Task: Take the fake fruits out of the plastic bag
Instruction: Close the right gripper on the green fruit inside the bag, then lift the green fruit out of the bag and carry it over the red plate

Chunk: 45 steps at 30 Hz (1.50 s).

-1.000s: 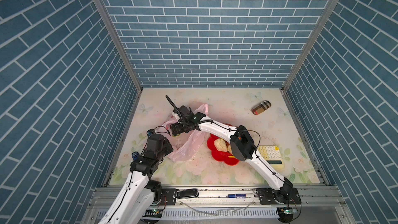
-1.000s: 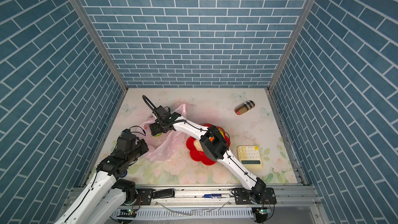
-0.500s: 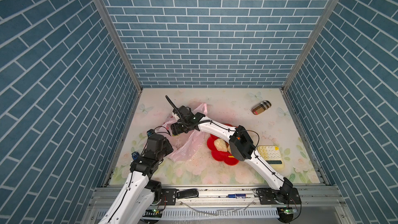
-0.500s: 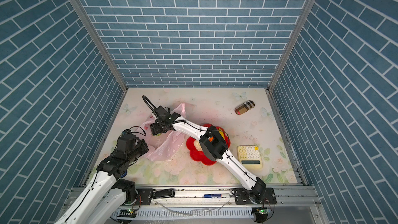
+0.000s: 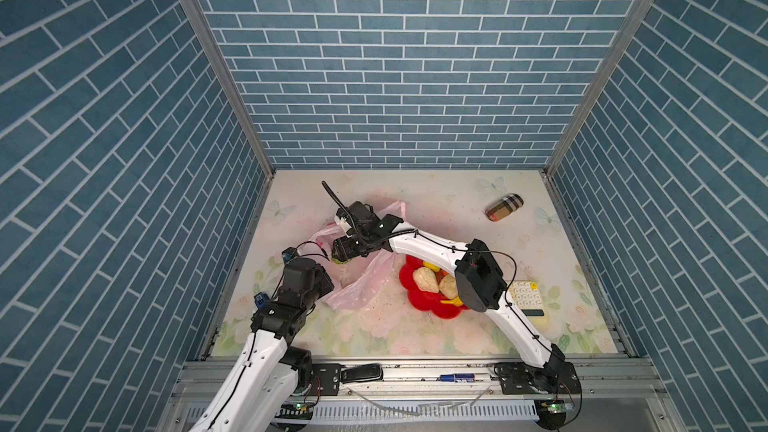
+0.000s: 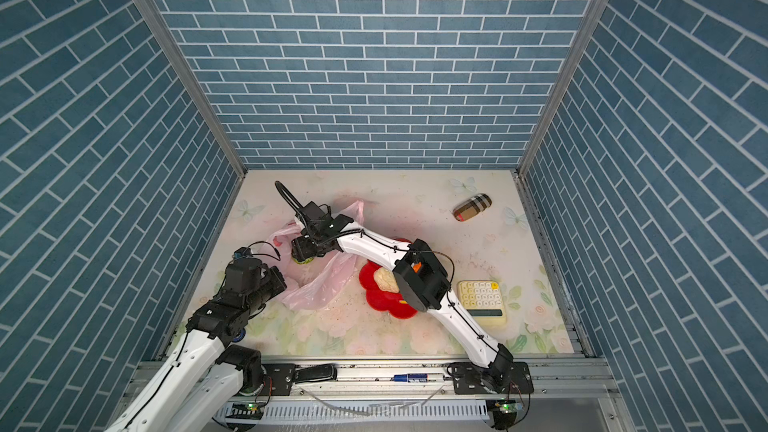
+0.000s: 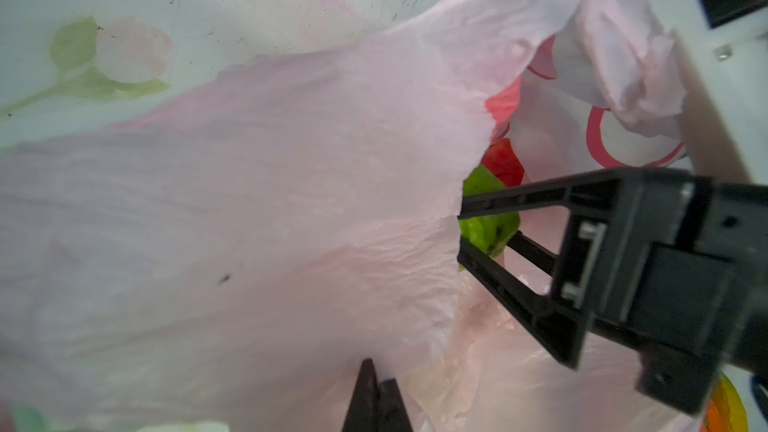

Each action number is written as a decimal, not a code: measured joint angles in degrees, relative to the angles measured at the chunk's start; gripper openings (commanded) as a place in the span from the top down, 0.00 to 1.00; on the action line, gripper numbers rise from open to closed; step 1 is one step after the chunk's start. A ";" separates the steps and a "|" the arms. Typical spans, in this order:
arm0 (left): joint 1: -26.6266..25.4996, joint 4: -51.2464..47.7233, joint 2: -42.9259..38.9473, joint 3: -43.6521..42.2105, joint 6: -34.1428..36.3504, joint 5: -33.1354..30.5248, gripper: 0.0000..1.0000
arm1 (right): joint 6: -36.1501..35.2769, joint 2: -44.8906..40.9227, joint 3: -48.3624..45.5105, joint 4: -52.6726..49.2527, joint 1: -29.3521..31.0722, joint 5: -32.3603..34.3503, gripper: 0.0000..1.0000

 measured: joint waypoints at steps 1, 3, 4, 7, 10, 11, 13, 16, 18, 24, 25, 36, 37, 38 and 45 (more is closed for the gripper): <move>0.00 0.22 0.02 0.00 0.00 0.00 0.97 | 0.00 -0.81 -0.63 0.13 0.02 -0.07 0.56; 0.00 0.52 0.04 0.00 0.00 -0.09 0.98 | 0.00 -2.84 -2.34 0.68 0.09 -0.24 0.57; 0.00 0.68 0.04 0.00 0.00 -0.17 0.97 | 0.00 -3.52 -3.02 0.79 0.09 -0.39 0.57; 0.00 1.25 0.11 0.00 0.00 -0.28 0.97 | 0.00 -5.55 -5.18 0.94 0.11 -0.72 0.58; 0.00 1.86 0.59 0.11 0.02 -0.39 0.97 | 0.00 -8.15 -8.50 0.76 0.17 -0.92 0.58; 0.00 2.14 0.87 0.26 0.07 -0.39 0.97 | -0.02 -9.42 -10.05 0.66 0.17 -0.92 0.58; 0.00 2.86 1.62 0.61 0.22 -0.39 0.97 | -0.02 -12.39 -13.18 0.20 0.20 -0.74 0.58; 0.00 4.04 3.45 1.18 0.44 -0.37 0.97 | -0.20 -17.70 -17.40 -0.57 0.20 -0.28 0.58; 0.07 4.94 4.94 1.49 0.52 -0.33 0.97 | -0.24 -21.73 -19.98 -1.05 0.22 0.24 0.58; 0.11 7.85 8.44 1.99 0.90 0.31 0.97 | -0.24 -31.23 -25.31 -2.56 0.28 2.71 0.58; 0.11 8.15 8.70 2.10 0.94 0.35 0.97 | -0.26 -32.44 -26.21 -2.82 0.28 3.23 0.58; 0.15 10.54 10.36 3.54 1.38 0.79 0.97 | 0.24 -40.59 -39.32 -5.81 0.26 9.94 0.59; 0.15 10.58 10.54 3.54 1.40 0.90 0.97 | 0.31 -41.13 -40.59 -5.95 0.28 10.45 0.59; 0.15 10.62 10.69 3.54 1.42 0.96 0.97 | 0.50 -41.75 -41.97 -6.03 0.28 11.06 0.59; 0.20 10.60 11.17 3.69 1.86 1.36 0.97 | 1.27 -45.62 -50.45 -6.88 0.28 16.20 0.59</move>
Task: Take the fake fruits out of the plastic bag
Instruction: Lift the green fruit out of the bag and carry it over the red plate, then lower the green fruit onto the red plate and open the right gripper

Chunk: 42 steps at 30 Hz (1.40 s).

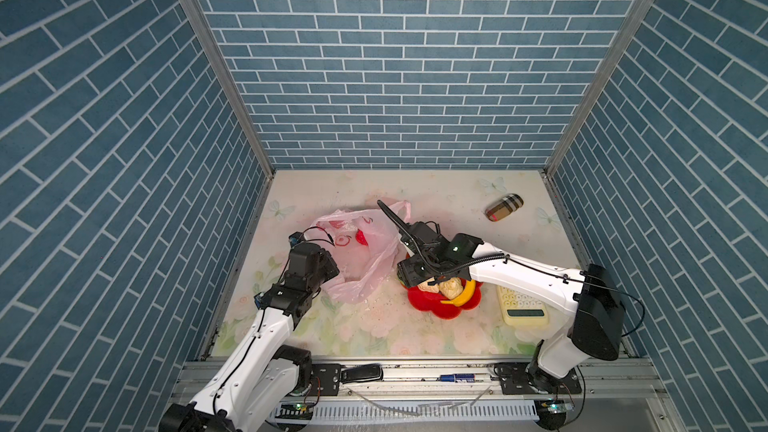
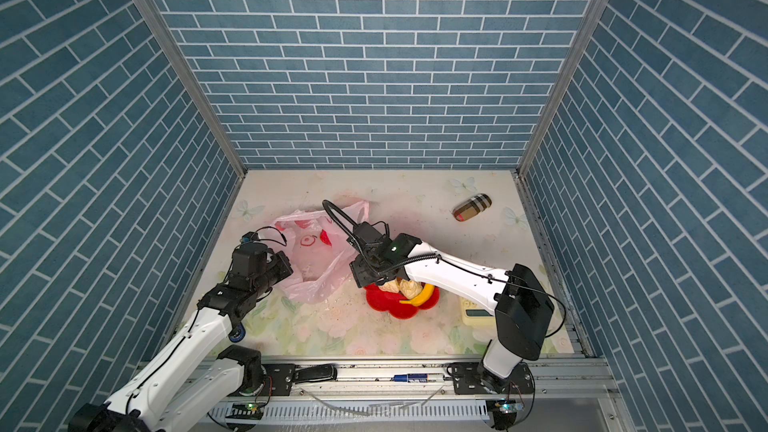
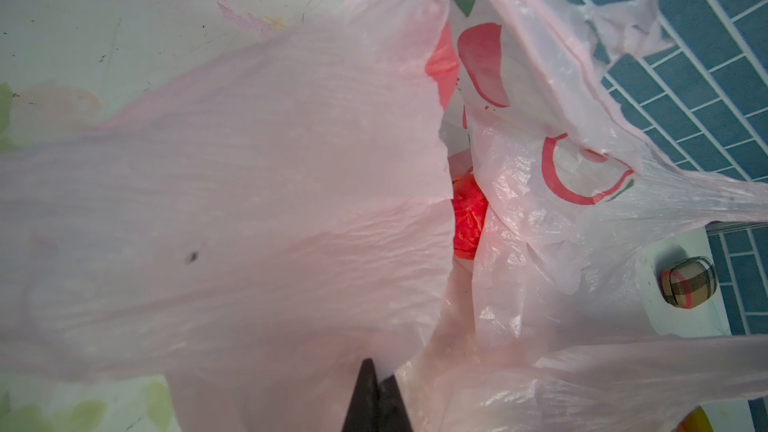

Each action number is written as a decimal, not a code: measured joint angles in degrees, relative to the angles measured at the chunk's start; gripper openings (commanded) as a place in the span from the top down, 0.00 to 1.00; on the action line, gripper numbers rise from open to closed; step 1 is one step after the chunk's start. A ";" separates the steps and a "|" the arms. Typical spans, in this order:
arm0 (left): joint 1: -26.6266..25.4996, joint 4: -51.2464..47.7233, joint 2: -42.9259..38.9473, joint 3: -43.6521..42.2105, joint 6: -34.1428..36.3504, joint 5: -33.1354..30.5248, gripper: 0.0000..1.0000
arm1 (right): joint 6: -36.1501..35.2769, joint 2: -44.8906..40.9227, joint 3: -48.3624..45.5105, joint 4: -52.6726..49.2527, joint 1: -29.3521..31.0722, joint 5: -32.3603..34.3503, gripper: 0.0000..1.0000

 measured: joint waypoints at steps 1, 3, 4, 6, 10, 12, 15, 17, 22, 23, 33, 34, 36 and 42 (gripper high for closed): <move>0.00 0.00 0.00 0.04 0.09 -0.02 0.97 | 0.00 -0.04 -0.72 -0.07 0.00 0.44 0.59; 0.00 -0.02 -0.04 0.07 0.13 -0.02 0.97 | 0.00 0.02 -1.99 -0.13 0.00 1.03 0.59; 0.00 -0.04 -0.09 0.07 0.13 -0.02 0.97 | -0.02 0.02 -2.36 -0.20 0.00 1.22 0.59; 0.00 -0.02 -0.11 0.07 0.11 0.00 0.97 | -0.02 0.02 -3.15 -0.02 0.00 1.36 0.59; 0.00 -0.02 -0.09 0.07 0.11 0.00 0.97 | -0.02 0.00 -4.63 0.20 0.00 1.29 0.59; 0.00 -0.02 -0.09 0.07 0.11 -0.02 0.97 | -0.02 -0.20 -5.16 0.70 0.00 1.27 0.59; 0.00 -0.02 -0.02 0.07 0.11 0.00 0.97 | 0.00 -0.83 -5.97 0.98 0.00 1.27 0.59; 0.00 -0.02 0.02 0.07 0.11 0.04 0.97 | 0.00 -1.49 -6.60 0.98 0.00 1.22 0.58; 0.00 -0.02 0.04 0.07 0.11 0.26 0.97 | 0.04 -3.41 -8.70 0.81 0.00 1.14 0.58; 0.00 -0.02 0.04 0.07 0.11 0.31 0.97 | 0.04 -3.76 -9.09 0.74 0.00 1.11 0.58; 0.00 -0.02 -0.46 0.07 0.09 0.50 0.97 | 0.04 -4.35 -9.73 0.33 0.74 0.96 0.57; 0.00 -0.02 -0.61 0.07 0.09 0.50 0.97 | 0.07 -4.35 -9.73 0.33 0.85 0.87 0.57; 0.00 -0.02 -0.90 0.07 0.09 0.50 0.97 | 0.07 -4.35 -9.73 0.33 1.03 0.76 0.57; 0.00 -0.02 -1.03 0.04 0.09 0.68 0.97 | 0.52 -4.26 -9.73 0.33 1.42 0.42 0.53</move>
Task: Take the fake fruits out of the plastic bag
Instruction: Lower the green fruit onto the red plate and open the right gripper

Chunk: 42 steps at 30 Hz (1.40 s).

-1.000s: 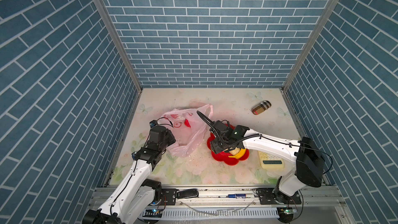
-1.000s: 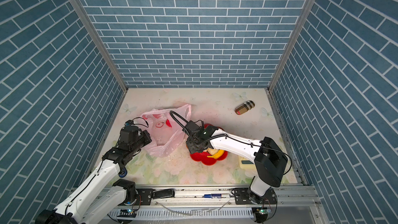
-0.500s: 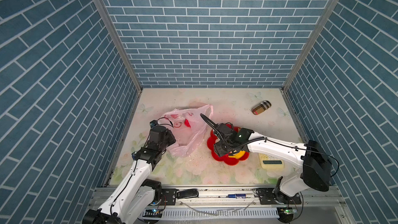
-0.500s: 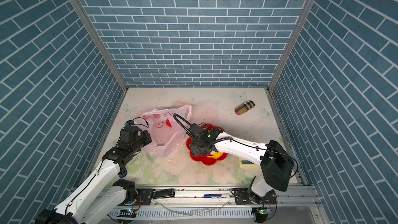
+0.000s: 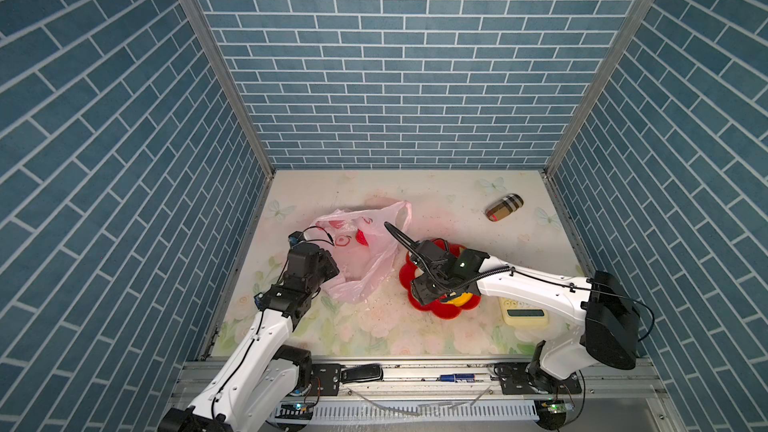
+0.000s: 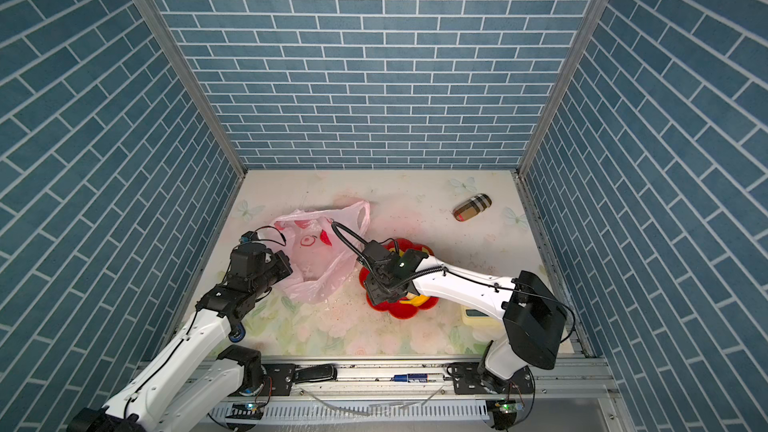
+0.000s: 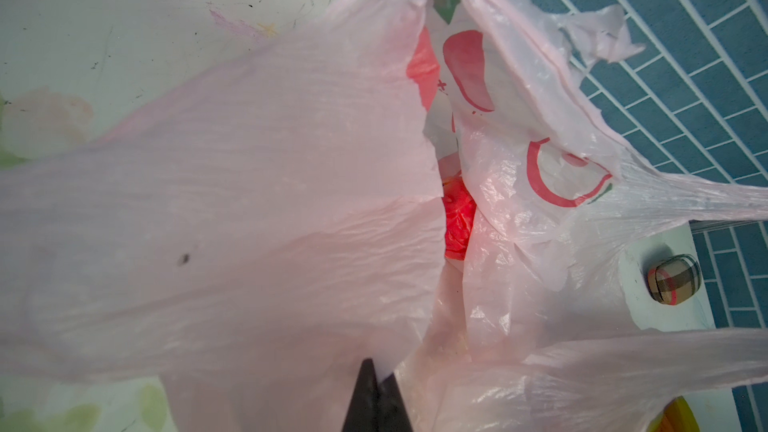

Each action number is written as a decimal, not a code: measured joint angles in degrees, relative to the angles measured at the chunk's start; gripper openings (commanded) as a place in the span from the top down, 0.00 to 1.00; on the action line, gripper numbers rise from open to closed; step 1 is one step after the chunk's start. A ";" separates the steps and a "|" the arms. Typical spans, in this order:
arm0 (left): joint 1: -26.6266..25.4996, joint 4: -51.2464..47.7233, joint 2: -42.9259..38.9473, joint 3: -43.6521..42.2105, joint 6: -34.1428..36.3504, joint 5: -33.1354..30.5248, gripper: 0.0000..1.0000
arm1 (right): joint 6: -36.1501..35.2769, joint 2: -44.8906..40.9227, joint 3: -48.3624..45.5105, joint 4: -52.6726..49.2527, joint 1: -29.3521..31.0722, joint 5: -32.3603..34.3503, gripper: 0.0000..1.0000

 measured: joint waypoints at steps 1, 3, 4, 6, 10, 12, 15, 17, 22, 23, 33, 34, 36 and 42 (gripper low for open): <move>0.00 0.00 -0.09 0.00 0.00 0.00 0.97 | 0.02 0.09 0.00 0.00 0.09 -0.11 0.53; 0.00 0.00 -0.33 0.00 0.00 0.02 0.97 | 0.07 0.46 0.00 0.02 0.22 -0.26 0.52; 0.00 0.00 -0.48 0.00 0.00 0.04 0.97 | 0.31 0.79 0.00 0.02 0.35 -0.33 0.52; 0.00 0.00 -0.66 -0.02 0.00 0.15 0.98 | 0.61 1.42 0.00 0.04 0.61 -0.55 0.52; 0.00 -0.02 -0.79 -0.07 -0.04 0.20 0.97 | 1.01 2.34 0.00 0.07 1.09 -0.94 0.51; 0.00 -0.02 -0.94 -0.07 -0.04 0.20 0.97 | 1.03 2.56 -0.07 0.09 1.16 -1.05 0.50; 0.00 -0.02 -1.18 -0.07 -0.04 0.20 0.97 | 1.05 2.58 -0.20 0.09 1.18 -1.11 0.47; 0.00 -0.02 -1.31 -0.15 -0.02 0.22 0.97 | 1.11 2.58 -0.22 0.11 1.18 -1.14 0.44; 0.00 -0.02 -1.55 -0.66 -0.04 0.22 0.97 | 1.49 2.91 -0.33 0.15 1.20 -1.11 0.38; 0.00 -0.04 -1.55 -0.68 -0.04 0.22 0.97 | 1.49 2.97 -0.42 0.15 1.20 -1.11 0.37; 0.00 -0.02 -2.69 -1.27 -0.50 0.22 0.97 | 2.29 3.02 -0.63 0.13 1.20 -0.63 0.26; 0.00 -0.02 -2.80 -1.42 -0.57 0.22 0.97 | 2.43 3.02 -0.63 0.15 1.20 -0.57 0.25; 0.00 -0.02 -2.82 -1.62 -0.63 0.20 0.97 | 2.56 3.02 -0.63 0.11 1.20 -0.42 0.24; 0.00 -0.02 -2.82 -1.66 -0.68 0.20 0.97 | 2.95 3.02 -0.63 0.00 1.25 0.37 0.20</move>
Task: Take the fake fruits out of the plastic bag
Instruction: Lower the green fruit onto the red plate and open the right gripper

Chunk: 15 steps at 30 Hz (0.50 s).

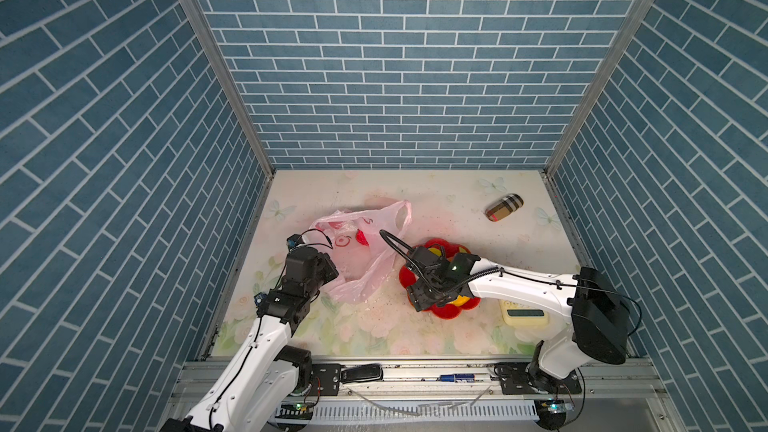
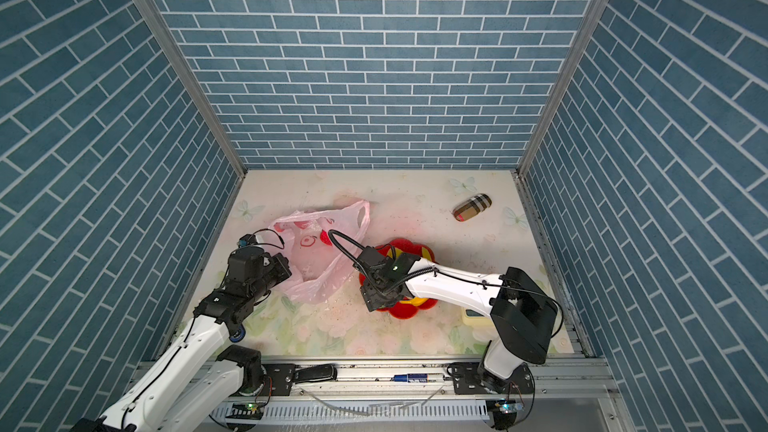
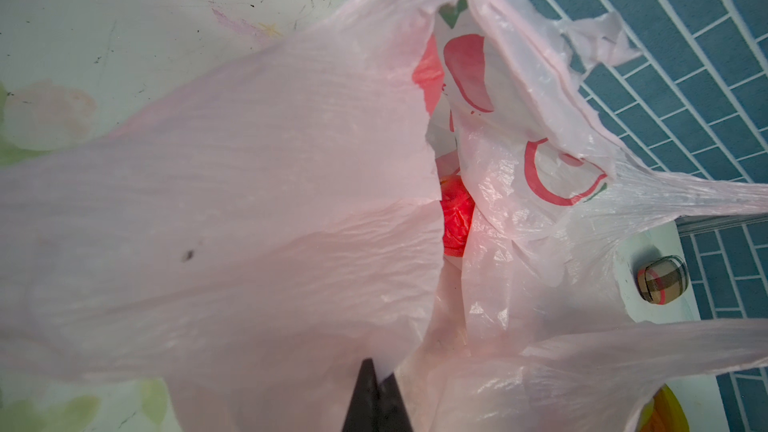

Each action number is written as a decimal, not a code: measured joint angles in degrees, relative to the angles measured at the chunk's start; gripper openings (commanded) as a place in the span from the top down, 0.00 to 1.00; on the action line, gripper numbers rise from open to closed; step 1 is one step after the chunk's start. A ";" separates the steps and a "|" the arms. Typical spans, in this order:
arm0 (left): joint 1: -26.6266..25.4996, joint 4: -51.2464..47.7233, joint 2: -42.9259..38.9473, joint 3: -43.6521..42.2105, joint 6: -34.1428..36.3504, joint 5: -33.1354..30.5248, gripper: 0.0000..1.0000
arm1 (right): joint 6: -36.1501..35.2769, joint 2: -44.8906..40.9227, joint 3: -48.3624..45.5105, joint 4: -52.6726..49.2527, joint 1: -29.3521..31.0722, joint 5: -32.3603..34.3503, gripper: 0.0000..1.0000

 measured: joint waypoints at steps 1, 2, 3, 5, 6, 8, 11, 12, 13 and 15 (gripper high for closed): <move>0.00 0.00 0.00 0.00 0.00 0.00 0.97 | 0.02 0.00 0.00 -0.13 0.02 0.20 0.20; 0.00 0.00 0.00 0.00 0.00 0.02 0.97 | 0.02 -0.02 0.00 -0.37 0.09 0.48 0.20; 0.02 0.00 0.00 0.00 0.00 0.00 0.97 | 0.02 -0.04 0.02 -0.68 0.11 0.70 0.20; 0.00 0.00 0.00 0.00 0.00 0.00 0.97 | 0.02 -0.15 0.11 -1.51 0.17 1.16 0.20; 0.00 0.00 0.00 0.00 0.00 0.02 0.97 | 0.02 -0.37 0.13 -2.12 0.20 1.42 0.20; 0.00 0.00 -0.02 0.00 0.00 0.02 0.97 | 0.02 -1.09 0.17 -3.39 0.28 1.99 0.20; 0.00 0.02 -0.37 0.00 -0.07 0.02 0.97 | 0.00 -2.69 1.20 -5.99 0.35 3.37 0.21; 0.00 0.04 -0.50 0.00 -0.22 0.07 0.98 | 0.00 -3.21 2.01 -6.86 0.35 4.02 0.21; 0.00 0.13 -0.59 -0.02 -0.39 0.20 0.97 | 0.00 -3.56 2.97 -7.63 0.35 4.57 0.22; 0.00 0.66 -0.66 -0.26 -0.79 0.46 0.97 | 0.00 -4.00 5.84 -9.09 0.39 6.08 0.24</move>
